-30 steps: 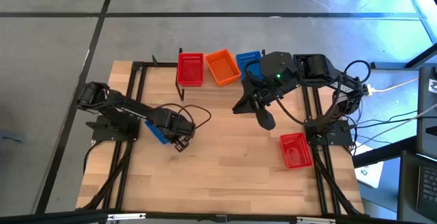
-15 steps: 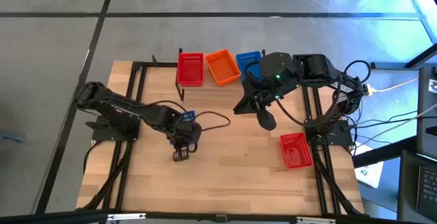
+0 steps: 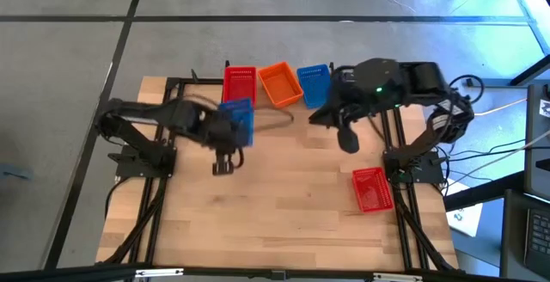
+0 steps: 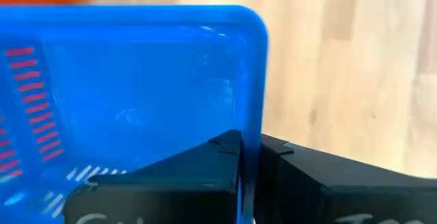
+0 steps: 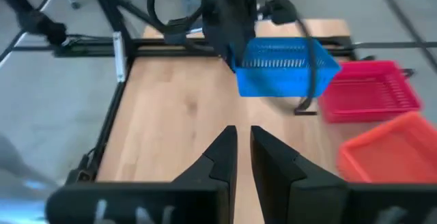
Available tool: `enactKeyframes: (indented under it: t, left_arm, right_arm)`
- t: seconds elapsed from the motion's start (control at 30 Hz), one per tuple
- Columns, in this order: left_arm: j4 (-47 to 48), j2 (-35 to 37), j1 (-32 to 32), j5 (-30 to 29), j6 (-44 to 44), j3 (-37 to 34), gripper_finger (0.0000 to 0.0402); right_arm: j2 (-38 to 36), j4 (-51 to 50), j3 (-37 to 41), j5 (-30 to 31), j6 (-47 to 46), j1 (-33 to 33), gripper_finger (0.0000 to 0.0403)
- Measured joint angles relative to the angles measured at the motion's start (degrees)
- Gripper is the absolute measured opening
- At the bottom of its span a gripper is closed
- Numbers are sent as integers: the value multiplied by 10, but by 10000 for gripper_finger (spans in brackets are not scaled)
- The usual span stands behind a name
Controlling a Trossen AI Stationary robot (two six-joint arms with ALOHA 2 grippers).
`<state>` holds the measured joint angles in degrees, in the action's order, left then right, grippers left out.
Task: Stack baskets on shelf by color
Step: Stack the blue basket into the blue basket on the shelf
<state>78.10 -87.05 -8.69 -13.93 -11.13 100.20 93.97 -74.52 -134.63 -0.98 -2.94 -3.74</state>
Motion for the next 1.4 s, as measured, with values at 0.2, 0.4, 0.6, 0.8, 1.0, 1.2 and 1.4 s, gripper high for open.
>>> enactKeyframes:
  t: [0.2,0.4,0.6,0.8,1.0,1.2,1.4]
  left_arm:
    - [-57,-1,72,2,103,72,0]
    - [-194,-17,147,80,186,112,0]
    - [-178,-67,185,109,275,149,0]
    - [-94,-105,185,139,353,180,0]
    - [-83,-113,186,151,353,188,0]
    - [-75,-113,184,203,348,188,0]
    - [-62,-113,184,206,323,188,0]
  right_arm:
    - [-27,-31,0,21,3,0,42]
    - [-45,-108,0,113,-31,0,42]
    - [-52,-128,0,193,-73,1,42]
    - [-34,-123,0,214,-1,6,42]
    - [2,-126,0,204,42,23,42]
    - [43,-118,0,196,130,37,42]
    - [67,-106,0,196,154,40,36]
